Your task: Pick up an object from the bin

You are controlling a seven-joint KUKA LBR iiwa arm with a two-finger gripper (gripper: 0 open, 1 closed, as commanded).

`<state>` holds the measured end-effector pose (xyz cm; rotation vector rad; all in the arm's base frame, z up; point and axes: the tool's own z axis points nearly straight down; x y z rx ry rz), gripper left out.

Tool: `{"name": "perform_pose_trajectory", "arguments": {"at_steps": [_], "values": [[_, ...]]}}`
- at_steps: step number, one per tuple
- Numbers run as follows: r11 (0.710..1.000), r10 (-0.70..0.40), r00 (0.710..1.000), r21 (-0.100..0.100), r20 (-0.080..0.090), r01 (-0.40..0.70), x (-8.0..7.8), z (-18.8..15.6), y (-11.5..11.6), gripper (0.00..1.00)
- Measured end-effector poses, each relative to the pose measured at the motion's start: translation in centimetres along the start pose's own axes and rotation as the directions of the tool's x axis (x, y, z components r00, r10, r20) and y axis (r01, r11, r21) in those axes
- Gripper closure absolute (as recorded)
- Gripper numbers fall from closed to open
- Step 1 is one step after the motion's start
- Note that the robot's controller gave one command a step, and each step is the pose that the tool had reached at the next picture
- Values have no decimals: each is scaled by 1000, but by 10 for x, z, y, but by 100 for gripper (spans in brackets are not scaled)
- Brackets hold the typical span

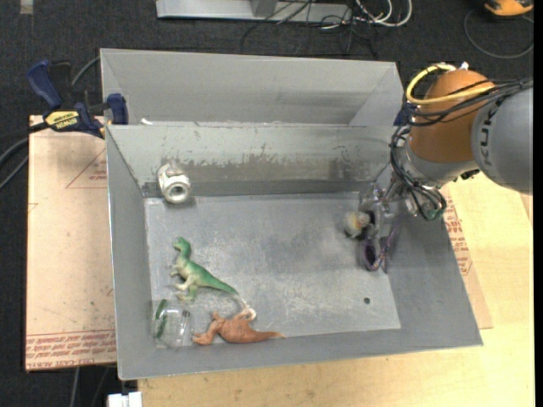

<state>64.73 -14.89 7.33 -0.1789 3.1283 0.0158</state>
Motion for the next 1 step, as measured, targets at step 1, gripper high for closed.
{"name": "perform_pose_trajectory", "arguments": {"at_steps": [1], "values": [[999, -34, 999, 1, 5, 34, 5, -185, -3, 100]]}}
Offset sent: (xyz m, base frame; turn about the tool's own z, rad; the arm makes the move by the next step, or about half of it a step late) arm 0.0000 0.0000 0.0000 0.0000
